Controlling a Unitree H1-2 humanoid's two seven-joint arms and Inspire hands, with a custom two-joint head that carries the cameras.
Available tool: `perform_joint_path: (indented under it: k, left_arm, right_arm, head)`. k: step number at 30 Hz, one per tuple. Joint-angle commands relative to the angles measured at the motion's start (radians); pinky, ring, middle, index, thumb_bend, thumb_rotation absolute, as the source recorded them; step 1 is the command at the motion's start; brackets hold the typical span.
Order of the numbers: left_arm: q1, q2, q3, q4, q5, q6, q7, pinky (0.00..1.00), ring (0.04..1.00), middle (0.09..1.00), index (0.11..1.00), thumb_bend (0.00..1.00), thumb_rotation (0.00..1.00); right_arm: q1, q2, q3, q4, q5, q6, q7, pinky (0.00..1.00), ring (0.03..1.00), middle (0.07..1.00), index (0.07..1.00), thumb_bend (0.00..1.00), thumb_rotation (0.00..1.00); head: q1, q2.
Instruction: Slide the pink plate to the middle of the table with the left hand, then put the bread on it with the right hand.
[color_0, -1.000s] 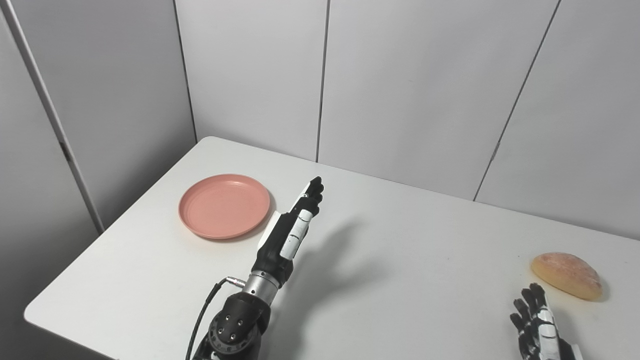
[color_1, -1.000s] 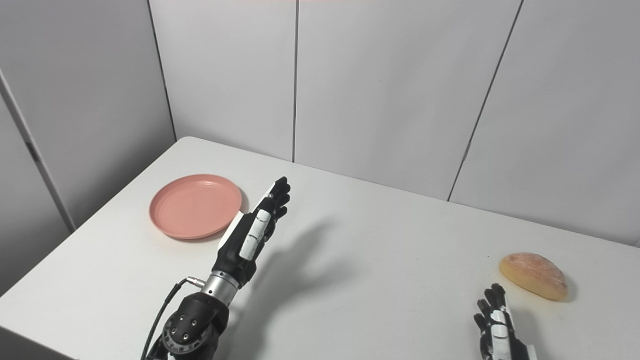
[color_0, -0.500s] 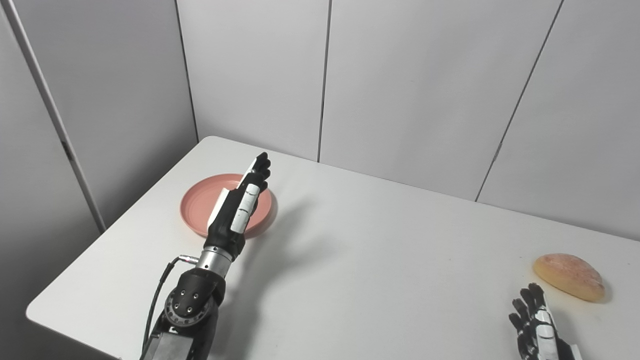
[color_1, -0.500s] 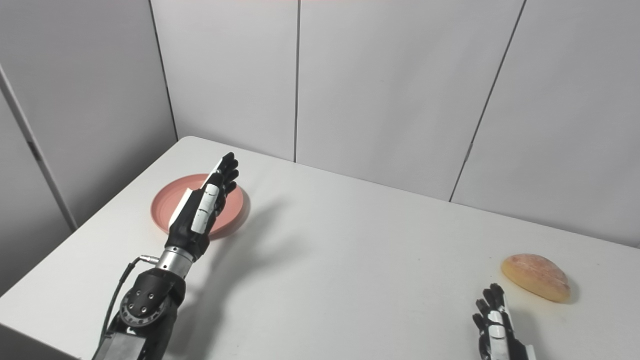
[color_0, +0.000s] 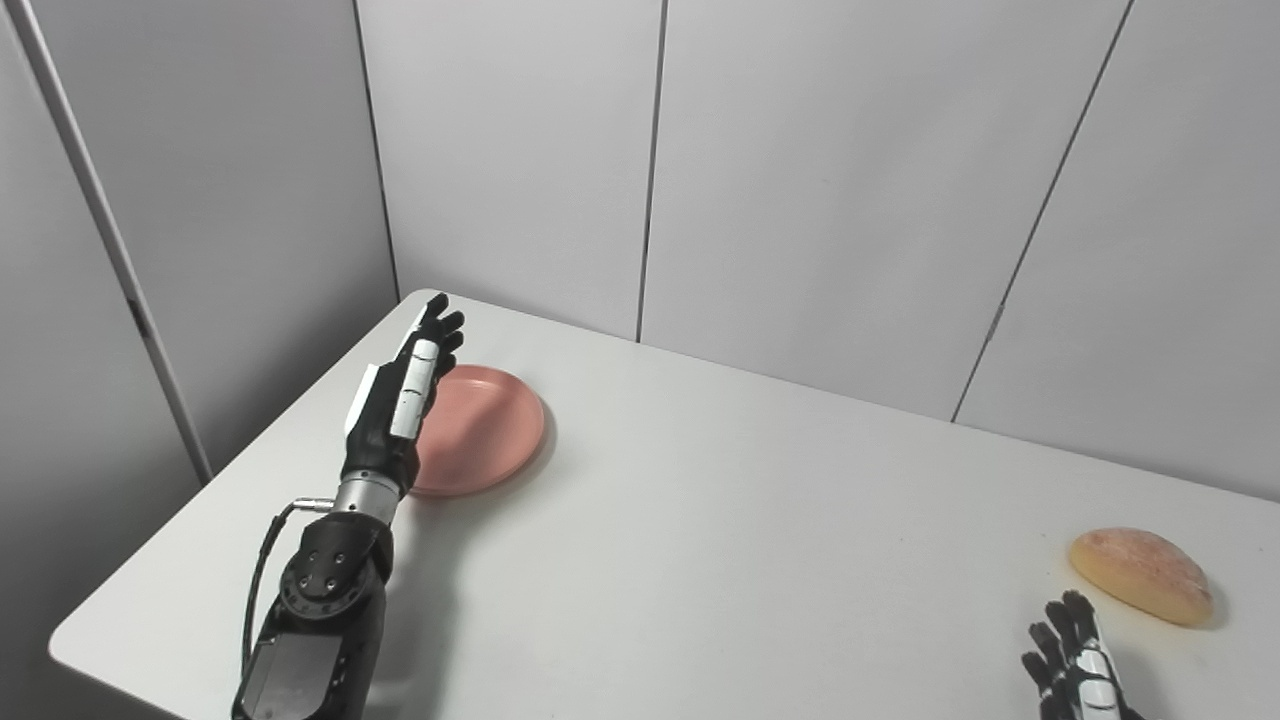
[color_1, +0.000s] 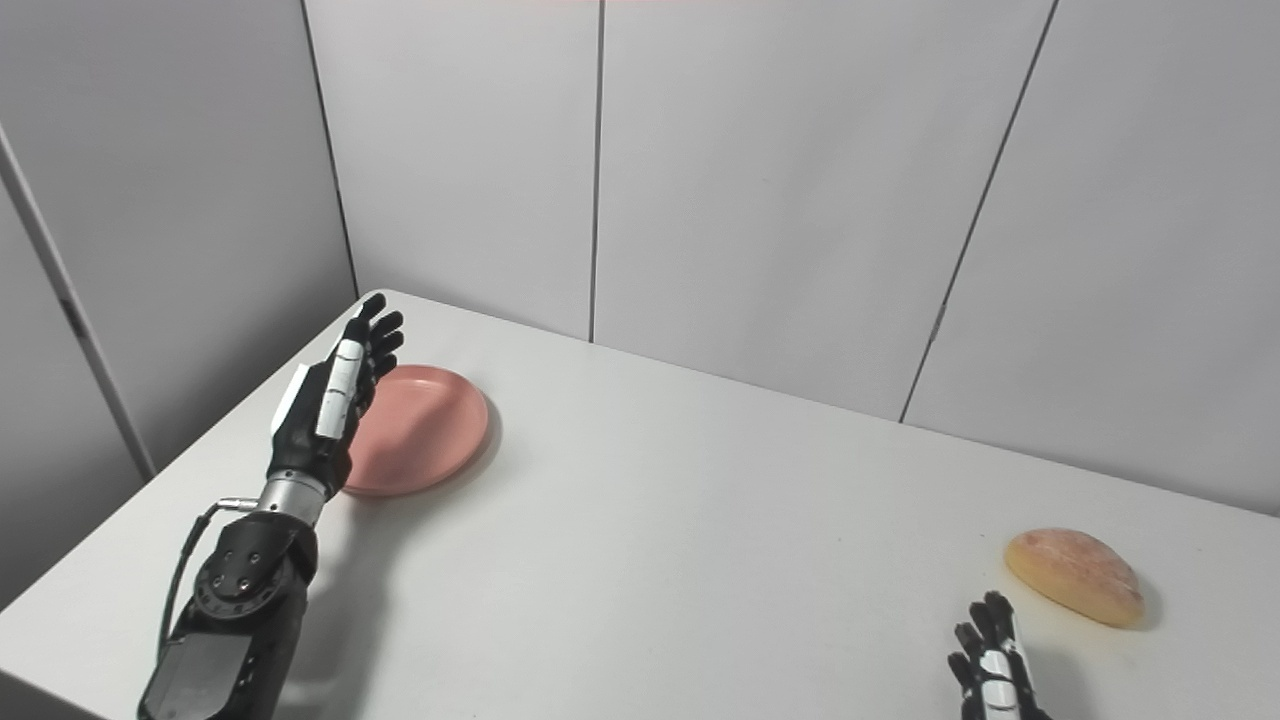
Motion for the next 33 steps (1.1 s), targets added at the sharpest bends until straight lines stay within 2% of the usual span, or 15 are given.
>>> perform_joint_path:
  k: [1, 8, 14, 21, 23, 28, 33]
  left_arm:
    - [-0.072, 0.044, 0.015, 0.01, -0.007, -0.065, 0.009, 0.92, 0.913, 0.896, 0.9, 0.74, 1.0]
    - [-0.107, 0.093, 0.036, 0.13, 0.001, -0.097, 0.028, 0.94, 0.933, 0.919, 0.922, 0.75, 1.0]
    - [-0.128, 0.114, 0.046, 0.209, 0.004, -0.132, 0.05, 0.92, 0.918, 0.9, 0.897, 0.74, 1.0]
    - [-0.148, 0.123, 0.05, 0.266, 0.005, -0.145, 0.073, 0.94, 0.926, 0.903, 0.9, 0.73, 1.0]
    - [-0.153, 0.122, 0.048, 0.293, 0.007, -0.161, 0.08, 0.96, 0.937, 0.914, 0.912, 0.72, 1.0]
    - [-0.163, 0.12, 0.039, 0.351, 0.014, -0.19, 0.09, 0.98, 0.946, 0.921, 0.913, 0.71, 1.0]
    - [-0.17, 0.116, 0.036, 0.408, 0.008, -0.229, 0.099, 0.99, 0.952, 0.924, 0.916, 0.7, 1.0]
  right_arm:
    - [-0.019, -0.002, 0.0, -0.04, 0.005, -0.015, 0.004, 1.0, 1.0, 1.0, 1.0, 0.41, 0.93]
    - [-0.02, -0.012, 0.005, -0.032, -0.011, -0.038, 0.01, 1.0, 1.0, 1.0, 1.0, 0.42, 0.97]
    - [-0.018, -0.018, 0.003, -0.037, -0.009, -0.034, 0.014, 1.0, 1.0, 1.0, 1.0, 0.43, 0.97]
    - [-0.024, -0.021, -0.007, -0.006, 0.01, -0.069, 0.021, 1.0, 1.0, 1.0, 1.0, 0.45, 0.97]
    - [-0.025, -0.02, -0.013, -0.002, 0.02, -0.066, 0.023, 1.0, 1.0, 1.0, 1.0, 0.46, 0.96]
    - [-0.041, -0.029, -0.027, 0.059, 0.055, -0.118, 0.053, 1.0, 1.0, 1.0, 1.0, 0.51, 0.91]
    - [-0.047, -0.037, -0.037, 0.079, 0.065, -0.134, 0.063, 1.0, 1.0, 1.0, 1.0, 0.53, 0.91]
  head:
    - [0.003, -0.002]
    - [0.048, -0.021]
    - [0.073, -0.017]
    - [0.107, -0.023]
    - [0.117, -0.022]
    - [0.127, -0.025]
    - [0.141, -0.027]
